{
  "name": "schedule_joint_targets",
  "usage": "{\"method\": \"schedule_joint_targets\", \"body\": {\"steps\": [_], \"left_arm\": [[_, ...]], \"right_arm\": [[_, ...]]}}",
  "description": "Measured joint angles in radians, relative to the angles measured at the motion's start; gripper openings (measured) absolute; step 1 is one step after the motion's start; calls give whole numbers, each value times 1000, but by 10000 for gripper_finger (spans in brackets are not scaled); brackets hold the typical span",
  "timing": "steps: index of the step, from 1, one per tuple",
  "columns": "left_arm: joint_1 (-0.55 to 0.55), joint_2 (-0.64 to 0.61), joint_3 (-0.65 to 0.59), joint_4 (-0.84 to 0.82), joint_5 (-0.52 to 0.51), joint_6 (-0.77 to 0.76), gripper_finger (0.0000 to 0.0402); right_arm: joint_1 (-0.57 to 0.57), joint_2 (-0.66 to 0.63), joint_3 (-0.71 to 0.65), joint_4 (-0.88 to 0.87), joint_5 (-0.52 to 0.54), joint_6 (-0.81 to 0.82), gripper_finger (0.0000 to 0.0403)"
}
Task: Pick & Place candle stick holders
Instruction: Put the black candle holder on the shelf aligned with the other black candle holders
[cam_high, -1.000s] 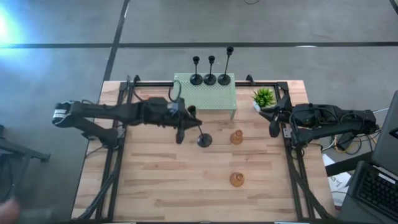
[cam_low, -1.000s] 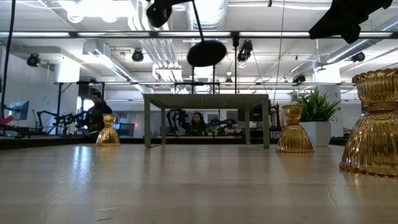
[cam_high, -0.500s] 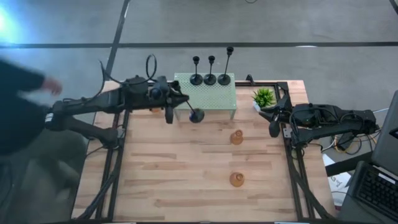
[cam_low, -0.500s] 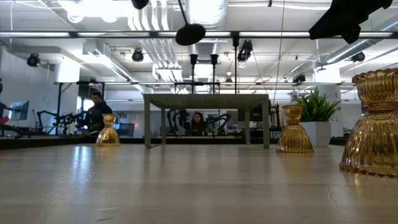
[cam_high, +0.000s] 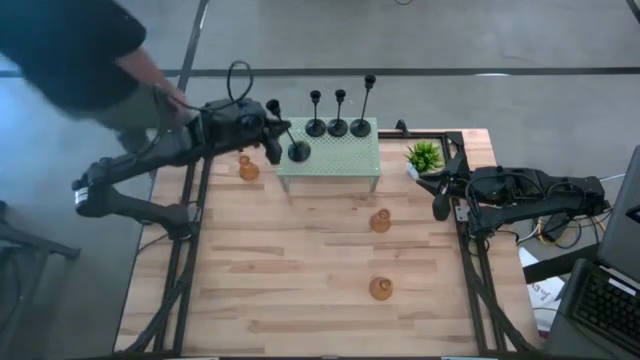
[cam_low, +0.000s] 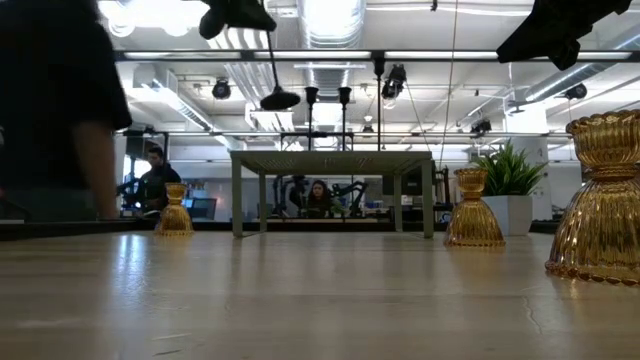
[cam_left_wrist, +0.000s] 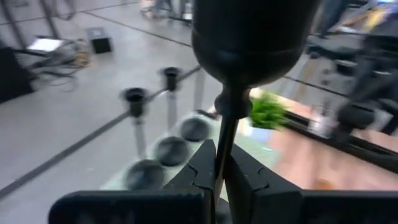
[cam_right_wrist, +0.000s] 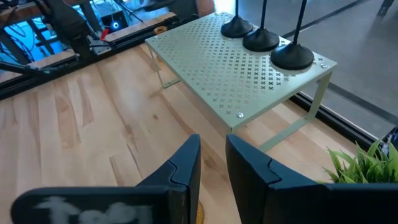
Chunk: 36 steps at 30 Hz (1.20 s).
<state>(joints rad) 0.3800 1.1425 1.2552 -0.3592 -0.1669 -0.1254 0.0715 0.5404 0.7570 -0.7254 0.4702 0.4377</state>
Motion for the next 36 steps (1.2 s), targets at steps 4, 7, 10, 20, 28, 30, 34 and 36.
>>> {"method": "schedule_joint_targets", "body": {"steps": [4, 7, 10, 20, 28, 30, 34, 36], "left_arm": [[96, 45, 0, 0, 3, 47, 17], [156, 93, 0, -2, 21, 80, 17], [192, 136, 0, 10, 37, 92, 17], [257, 222, -1, 107, 54, 130, 17], [314, 226, -1, 125, 80, 136, 17], [323, 226, -1, 128, 96, 134, 17], [327, 237, 0, 138, 109, 131, 17], [329, 245, 0, 152, 132, 130, 17]], "right_arm": [[0, 0, 0, 0, 0, 0, 73], [0, 0, 0, 0, 0, 0, 78], [0, 0, 0, 0, 0, 0, 83], [0, 0, 0, 0, 0, 0, 93], [0, 0, 0, 0, 0, 0, 79], [0, 0, 0, 0, 0, 0, 75], [0, 0, 0, 0, 0, 0, 69], [0, 0, 0, 0, 0, 0, 68]]}}
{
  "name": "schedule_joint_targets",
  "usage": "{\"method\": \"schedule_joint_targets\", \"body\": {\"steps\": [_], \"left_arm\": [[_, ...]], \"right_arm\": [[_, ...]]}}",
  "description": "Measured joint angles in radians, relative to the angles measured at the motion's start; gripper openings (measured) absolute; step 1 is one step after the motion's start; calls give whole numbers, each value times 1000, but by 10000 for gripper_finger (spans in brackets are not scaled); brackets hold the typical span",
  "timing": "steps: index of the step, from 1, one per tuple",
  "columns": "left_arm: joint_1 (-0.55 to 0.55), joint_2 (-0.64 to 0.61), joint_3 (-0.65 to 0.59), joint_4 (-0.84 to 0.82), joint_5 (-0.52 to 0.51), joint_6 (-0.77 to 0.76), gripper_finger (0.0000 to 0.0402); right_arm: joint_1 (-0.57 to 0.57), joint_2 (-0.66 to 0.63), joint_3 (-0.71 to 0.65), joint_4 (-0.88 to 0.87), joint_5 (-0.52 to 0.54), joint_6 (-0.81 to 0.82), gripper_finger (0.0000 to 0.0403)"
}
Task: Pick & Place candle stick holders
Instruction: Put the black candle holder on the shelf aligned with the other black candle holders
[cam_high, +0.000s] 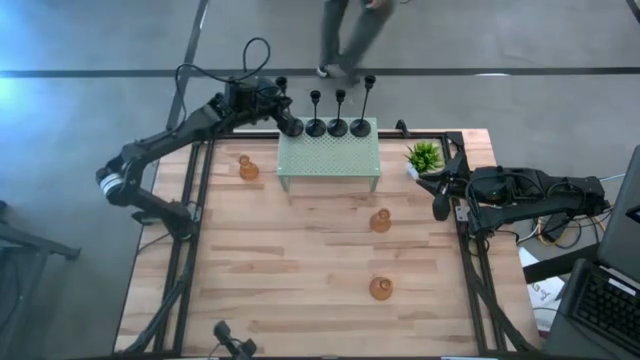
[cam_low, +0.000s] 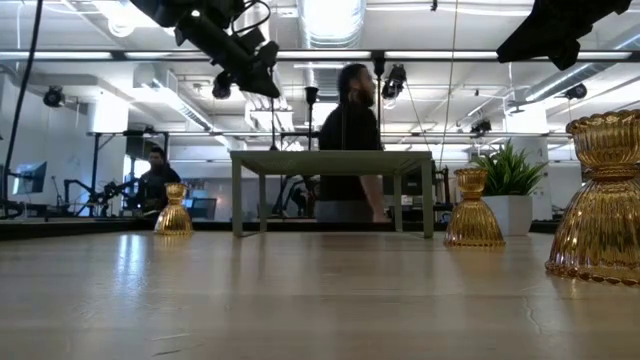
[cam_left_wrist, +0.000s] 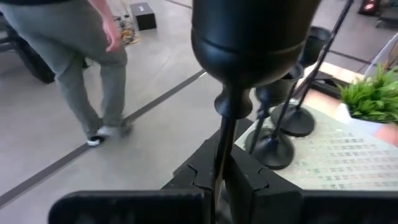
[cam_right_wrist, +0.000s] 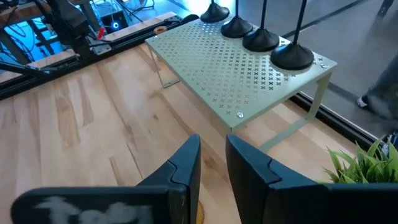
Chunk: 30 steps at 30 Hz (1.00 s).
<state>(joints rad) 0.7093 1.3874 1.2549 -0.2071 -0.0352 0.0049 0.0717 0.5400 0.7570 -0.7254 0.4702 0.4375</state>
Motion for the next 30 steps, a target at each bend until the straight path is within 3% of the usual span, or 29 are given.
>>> {"method": "schedule_joint_targets", "body": {"steps": [18, 30], "left_arm": [[9, 56, 2, 53, 3, 16, 17], [11, 75, 3, 86, 12, 24, 17]], "right_arm": [[0, 0, 0, 0, 0, 0, 93], [0, 0, 0, 0, 0, 0, 74]]}}
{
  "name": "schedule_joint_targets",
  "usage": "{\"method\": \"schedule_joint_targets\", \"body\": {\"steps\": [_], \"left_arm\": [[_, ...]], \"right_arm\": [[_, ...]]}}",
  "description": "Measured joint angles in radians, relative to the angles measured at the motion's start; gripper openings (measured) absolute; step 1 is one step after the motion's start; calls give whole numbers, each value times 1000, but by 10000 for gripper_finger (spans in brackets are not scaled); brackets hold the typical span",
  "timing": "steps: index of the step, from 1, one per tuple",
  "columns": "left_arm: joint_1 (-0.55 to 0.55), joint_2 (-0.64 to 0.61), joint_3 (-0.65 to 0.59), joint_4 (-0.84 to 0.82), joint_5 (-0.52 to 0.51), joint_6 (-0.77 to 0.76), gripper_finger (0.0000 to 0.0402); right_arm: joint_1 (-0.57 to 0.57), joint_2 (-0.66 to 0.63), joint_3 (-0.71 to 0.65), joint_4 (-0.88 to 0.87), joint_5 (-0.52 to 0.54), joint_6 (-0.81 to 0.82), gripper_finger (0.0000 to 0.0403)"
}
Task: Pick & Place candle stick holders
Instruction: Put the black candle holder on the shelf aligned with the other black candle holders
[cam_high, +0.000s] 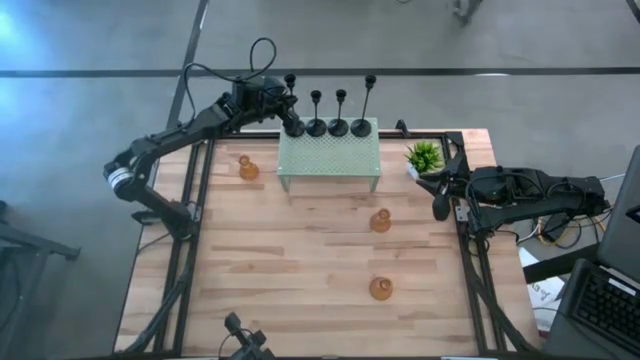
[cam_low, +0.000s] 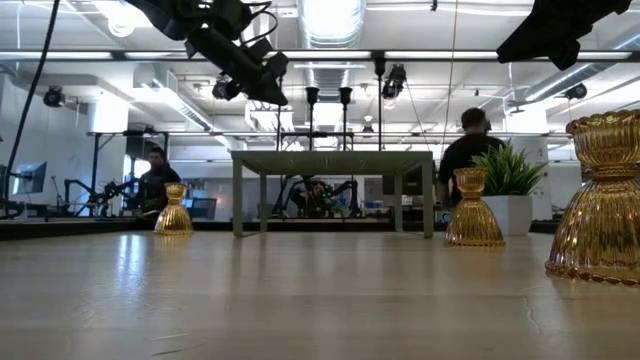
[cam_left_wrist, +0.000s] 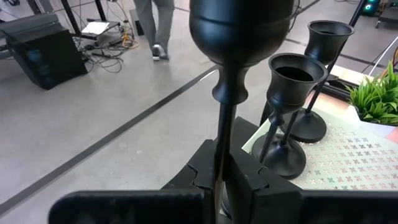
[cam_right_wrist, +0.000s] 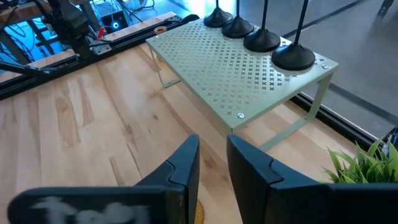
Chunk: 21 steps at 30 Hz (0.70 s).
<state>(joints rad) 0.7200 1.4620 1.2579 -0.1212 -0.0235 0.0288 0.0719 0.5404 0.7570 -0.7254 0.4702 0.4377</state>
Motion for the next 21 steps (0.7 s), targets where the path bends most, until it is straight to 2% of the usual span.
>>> {"method": "schedule_joint_targets", "body": {"steps": [6, 21], "left_arm": [[0, 0, 0, 2, 1, 0, 17], [0, 2, -2, 15, 7, -4, 17]], "right_arm": [[0, 0, 0, 0, 0, 0, 68], [0, 0, 0, 0, 0, 0, 91]]}}
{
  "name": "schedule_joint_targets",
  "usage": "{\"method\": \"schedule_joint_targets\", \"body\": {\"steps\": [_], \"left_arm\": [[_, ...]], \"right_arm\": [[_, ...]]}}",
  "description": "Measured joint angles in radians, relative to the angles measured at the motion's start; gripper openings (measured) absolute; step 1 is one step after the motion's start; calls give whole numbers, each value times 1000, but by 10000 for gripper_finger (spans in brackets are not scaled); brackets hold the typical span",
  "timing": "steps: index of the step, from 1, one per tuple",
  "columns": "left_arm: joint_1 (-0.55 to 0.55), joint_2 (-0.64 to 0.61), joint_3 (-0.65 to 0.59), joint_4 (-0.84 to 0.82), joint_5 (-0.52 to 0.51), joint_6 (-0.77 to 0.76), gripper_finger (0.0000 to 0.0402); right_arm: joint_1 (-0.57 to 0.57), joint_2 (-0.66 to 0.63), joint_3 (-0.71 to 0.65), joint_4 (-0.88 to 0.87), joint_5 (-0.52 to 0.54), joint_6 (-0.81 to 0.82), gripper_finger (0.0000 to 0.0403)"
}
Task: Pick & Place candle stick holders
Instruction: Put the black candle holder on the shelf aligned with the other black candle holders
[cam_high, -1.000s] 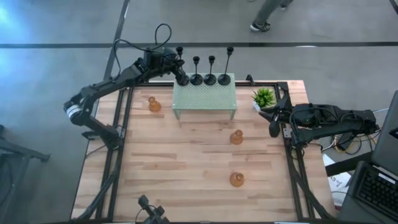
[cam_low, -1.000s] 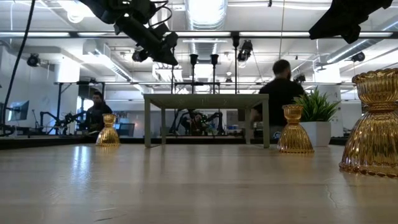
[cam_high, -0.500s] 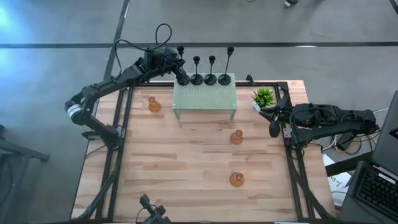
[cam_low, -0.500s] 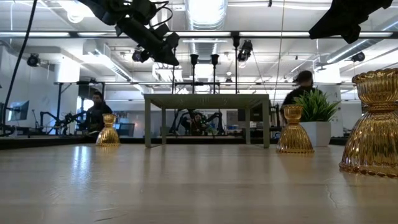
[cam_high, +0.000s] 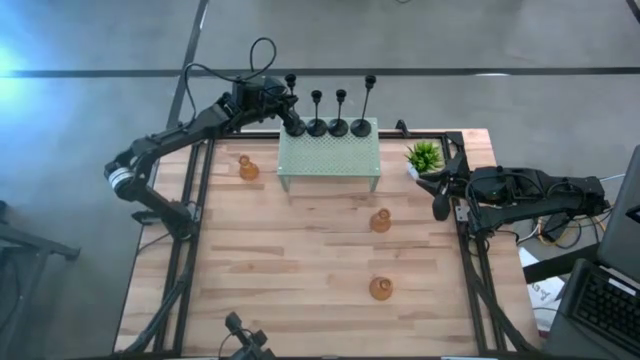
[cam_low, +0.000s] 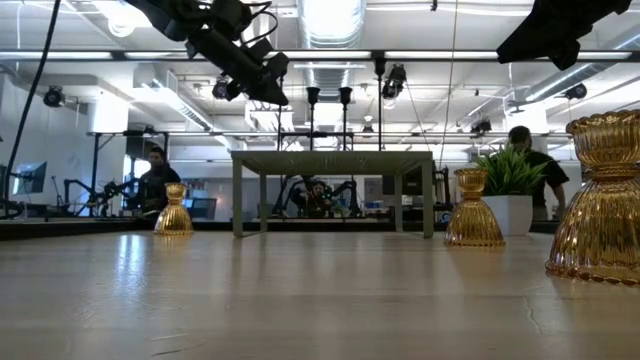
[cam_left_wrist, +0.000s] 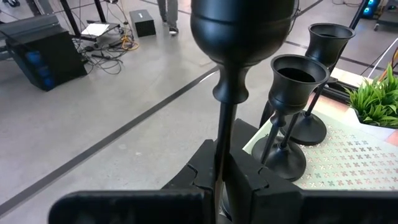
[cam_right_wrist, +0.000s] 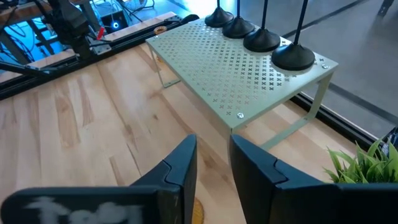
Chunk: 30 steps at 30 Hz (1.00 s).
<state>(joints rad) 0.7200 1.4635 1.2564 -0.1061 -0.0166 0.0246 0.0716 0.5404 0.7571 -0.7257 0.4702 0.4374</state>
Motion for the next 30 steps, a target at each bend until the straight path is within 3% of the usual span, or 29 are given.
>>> {"method": "schedule_joint_targets", "body": {"steps": [19, 30], "left_arm": [[0, 31, 1, 40, 49, -12, 17], [5, 25, 1, 32, 49, -2, 17]], "right_arm": [[0, 0, 0, 0, 0, 0, 68], [0, 0, 0, 0, 0, 0, 84]]}}
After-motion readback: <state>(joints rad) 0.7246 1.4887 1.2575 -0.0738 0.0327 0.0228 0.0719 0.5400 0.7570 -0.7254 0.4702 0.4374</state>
